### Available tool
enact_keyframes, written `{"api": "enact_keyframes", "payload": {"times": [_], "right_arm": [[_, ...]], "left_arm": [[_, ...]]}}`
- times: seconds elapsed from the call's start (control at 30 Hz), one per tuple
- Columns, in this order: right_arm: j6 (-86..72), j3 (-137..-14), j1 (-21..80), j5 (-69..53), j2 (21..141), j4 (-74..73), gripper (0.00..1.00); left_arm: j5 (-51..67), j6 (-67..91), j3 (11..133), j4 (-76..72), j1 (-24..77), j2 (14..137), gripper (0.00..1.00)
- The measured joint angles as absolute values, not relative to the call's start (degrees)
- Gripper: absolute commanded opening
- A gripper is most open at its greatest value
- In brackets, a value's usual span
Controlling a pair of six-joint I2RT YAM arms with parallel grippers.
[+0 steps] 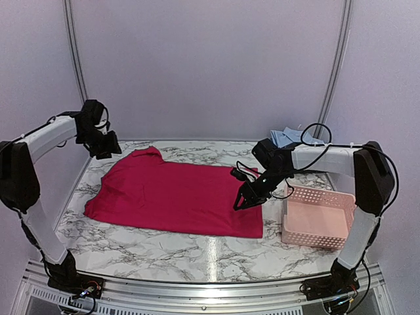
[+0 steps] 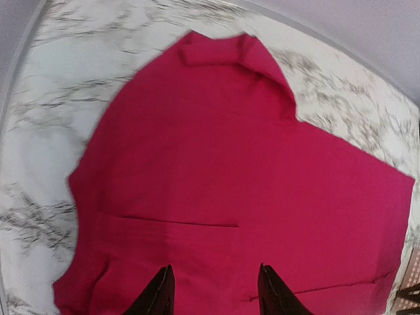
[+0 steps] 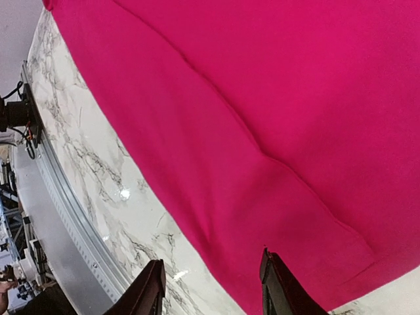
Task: Fold and stack the mixed laundry pile
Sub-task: Adjust the 1/3-folded T-shirt at the center of the board.
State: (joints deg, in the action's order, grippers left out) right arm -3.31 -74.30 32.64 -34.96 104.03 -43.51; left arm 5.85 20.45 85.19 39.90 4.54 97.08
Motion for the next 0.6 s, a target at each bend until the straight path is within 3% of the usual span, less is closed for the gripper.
{"api": "enact_keyframes", "payload": {"times": [0.23, 0.6], "right_arm": [[-6.7, -69.0, 29.8, -32.5, 103.9, -42.3, 0.44], [-7.8, -65.7, 29.5, -29.3, 102.1, -42.2, 0.42]], "left_arm": [[4.3, 19.6, 88.4, 40.7, 16.7, 108.9, 0.43], [-5.0, 19.2, 90.9, 42.3, 21.5, 116.3, 0.43]]}}
